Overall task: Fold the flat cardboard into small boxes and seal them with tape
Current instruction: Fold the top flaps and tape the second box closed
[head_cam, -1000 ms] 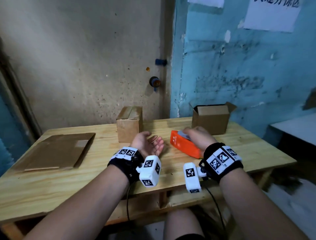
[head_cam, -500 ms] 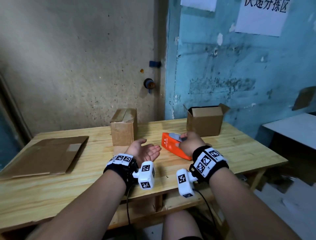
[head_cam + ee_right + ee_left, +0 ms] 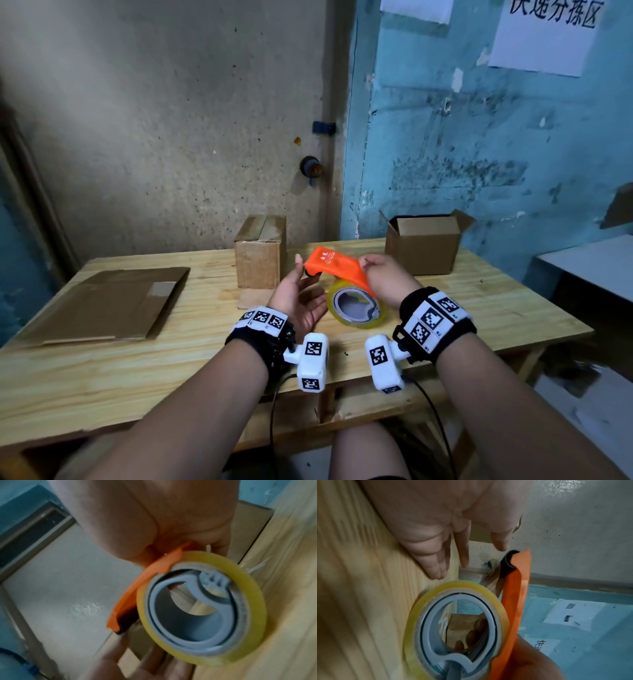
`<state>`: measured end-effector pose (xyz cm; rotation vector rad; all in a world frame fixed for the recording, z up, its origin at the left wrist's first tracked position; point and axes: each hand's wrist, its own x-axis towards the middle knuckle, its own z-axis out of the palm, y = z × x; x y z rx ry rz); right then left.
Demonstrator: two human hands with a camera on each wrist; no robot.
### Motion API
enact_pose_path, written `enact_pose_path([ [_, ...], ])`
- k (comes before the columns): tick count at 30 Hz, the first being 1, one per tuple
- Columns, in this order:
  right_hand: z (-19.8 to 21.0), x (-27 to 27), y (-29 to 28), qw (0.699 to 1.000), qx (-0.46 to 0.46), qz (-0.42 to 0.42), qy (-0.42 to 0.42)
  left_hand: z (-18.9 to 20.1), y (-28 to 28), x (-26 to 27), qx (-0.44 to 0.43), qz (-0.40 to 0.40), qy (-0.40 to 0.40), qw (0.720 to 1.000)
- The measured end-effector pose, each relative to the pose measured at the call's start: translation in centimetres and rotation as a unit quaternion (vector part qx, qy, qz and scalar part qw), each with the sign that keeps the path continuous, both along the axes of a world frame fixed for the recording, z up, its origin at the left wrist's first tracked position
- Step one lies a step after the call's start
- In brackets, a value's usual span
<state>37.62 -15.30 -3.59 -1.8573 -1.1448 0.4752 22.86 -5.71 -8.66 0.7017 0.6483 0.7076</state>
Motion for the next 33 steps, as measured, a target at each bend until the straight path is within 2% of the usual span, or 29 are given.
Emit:
enact_pose_path([
  [5,0.4,-0.9,-0.8,0.994,-0.007,0.021,-0.105,-0.3,0.0,-0.3,0.010,0.000,-0.009,1.000],
  [11,0.5,-0.2,0.2,0.988,-0.036,0.050,-0.143,-0.4,0.0,-0.7,-0.032,0.017,-0.049,0.998],
  [18,0.7,-0.1,0.3,0.979,-0.004,0.052,-0.197,-0.3,-0.9,-0.5,-0.001,0.033,-0.002,0.999],
  [24,1.2,0.1,-0.4,0.958,-0.012,0.071,-0.276,-0.8,-0.7,-0.5,-0.009,0.046,-0.008,0.999],
  [33,2.1,0.0,-0.9,0.931,-0.089,0.078,-0.345,-1.3,-0.3,-0.2,0.003,0.043,-0.025,0.999],
])
